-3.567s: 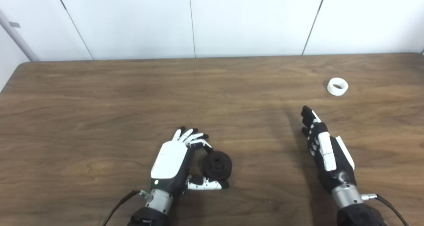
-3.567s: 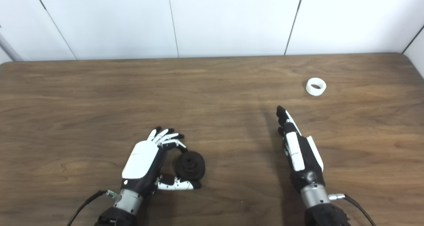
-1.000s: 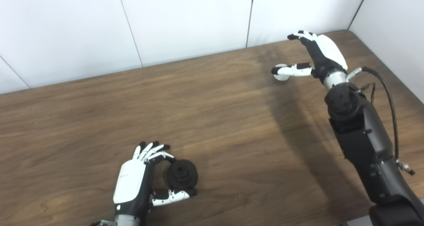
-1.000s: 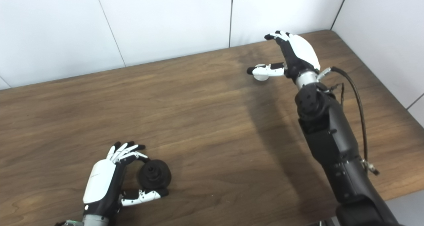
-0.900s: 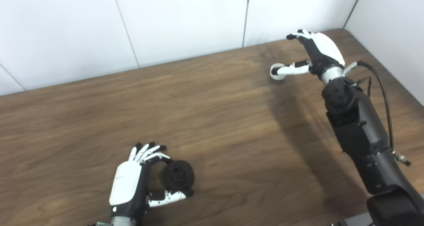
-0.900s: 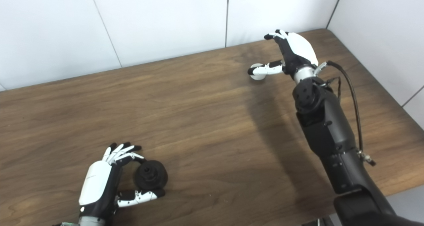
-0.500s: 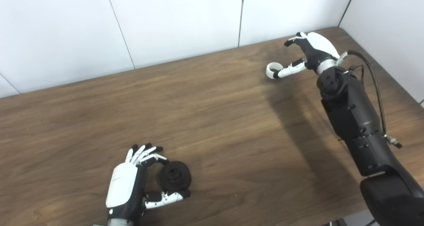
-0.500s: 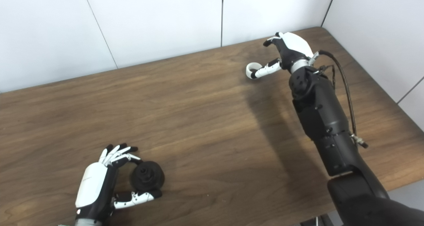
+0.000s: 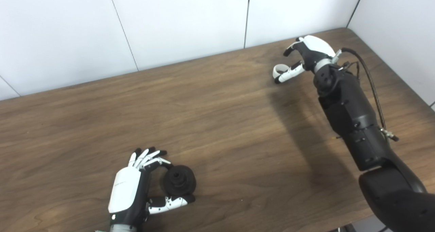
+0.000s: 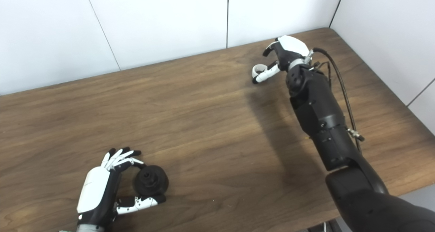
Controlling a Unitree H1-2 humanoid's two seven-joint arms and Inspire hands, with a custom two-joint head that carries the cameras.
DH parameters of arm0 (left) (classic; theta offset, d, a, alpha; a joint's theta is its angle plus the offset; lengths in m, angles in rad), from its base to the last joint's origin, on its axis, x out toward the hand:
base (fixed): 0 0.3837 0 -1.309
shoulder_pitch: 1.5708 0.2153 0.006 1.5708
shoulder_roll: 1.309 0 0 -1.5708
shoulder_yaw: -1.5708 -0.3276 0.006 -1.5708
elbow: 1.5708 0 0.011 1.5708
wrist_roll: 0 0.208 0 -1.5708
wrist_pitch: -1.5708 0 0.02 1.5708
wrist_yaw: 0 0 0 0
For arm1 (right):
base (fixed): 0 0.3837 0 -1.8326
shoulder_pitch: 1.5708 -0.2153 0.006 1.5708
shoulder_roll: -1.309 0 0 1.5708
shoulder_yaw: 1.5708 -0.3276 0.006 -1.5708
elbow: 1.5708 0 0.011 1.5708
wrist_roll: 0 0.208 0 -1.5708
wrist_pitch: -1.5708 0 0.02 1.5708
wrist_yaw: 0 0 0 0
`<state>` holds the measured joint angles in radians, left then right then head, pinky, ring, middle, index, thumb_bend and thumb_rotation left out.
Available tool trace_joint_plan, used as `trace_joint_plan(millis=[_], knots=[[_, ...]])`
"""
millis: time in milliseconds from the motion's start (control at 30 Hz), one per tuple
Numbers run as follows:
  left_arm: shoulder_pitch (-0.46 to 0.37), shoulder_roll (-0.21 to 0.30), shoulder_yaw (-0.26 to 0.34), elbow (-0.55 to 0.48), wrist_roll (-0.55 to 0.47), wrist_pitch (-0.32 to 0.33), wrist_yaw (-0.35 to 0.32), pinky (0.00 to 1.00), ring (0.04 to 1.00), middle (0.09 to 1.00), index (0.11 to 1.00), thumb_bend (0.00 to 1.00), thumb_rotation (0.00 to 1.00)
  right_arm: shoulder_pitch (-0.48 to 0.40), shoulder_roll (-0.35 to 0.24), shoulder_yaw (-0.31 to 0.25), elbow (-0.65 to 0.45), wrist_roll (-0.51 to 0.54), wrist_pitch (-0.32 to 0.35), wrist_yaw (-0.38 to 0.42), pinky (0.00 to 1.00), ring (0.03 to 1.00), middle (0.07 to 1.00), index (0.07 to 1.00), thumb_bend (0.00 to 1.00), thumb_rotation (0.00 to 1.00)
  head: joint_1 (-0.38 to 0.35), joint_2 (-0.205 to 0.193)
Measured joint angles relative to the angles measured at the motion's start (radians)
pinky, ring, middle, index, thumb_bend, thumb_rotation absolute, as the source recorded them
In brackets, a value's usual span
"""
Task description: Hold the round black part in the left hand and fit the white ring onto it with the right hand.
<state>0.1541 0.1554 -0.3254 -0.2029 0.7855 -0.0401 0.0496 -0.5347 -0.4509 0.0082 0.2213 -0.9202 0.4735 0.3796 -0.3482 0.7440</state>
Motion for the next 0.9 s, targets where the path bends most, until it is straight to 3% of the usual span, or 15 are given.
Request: trace_joint_plan(millis=[500,900], knots=[[0.001,0.0,0.001,-0.003,0.002,0.004,-0.007,1.0,0.906,0.813,0.489,0.51,0.05,-0.008,0.006,0.043,0.039,-0.011,0.0,-0.001,0.96,1.0,0.967,0.692,0.8,0.26,0.006,0.008],[0.001,-0.001,0.002,-0.005,0.003,0.009,-0.007,1.0,0.903,0.81,0.489,0.51,0.05,-0.022,-0.023,0.056,0.049,-0.026,0.0,0.005,0.95,1.0,0.961,0.683,0.81,0.26,0.009,0.011]])
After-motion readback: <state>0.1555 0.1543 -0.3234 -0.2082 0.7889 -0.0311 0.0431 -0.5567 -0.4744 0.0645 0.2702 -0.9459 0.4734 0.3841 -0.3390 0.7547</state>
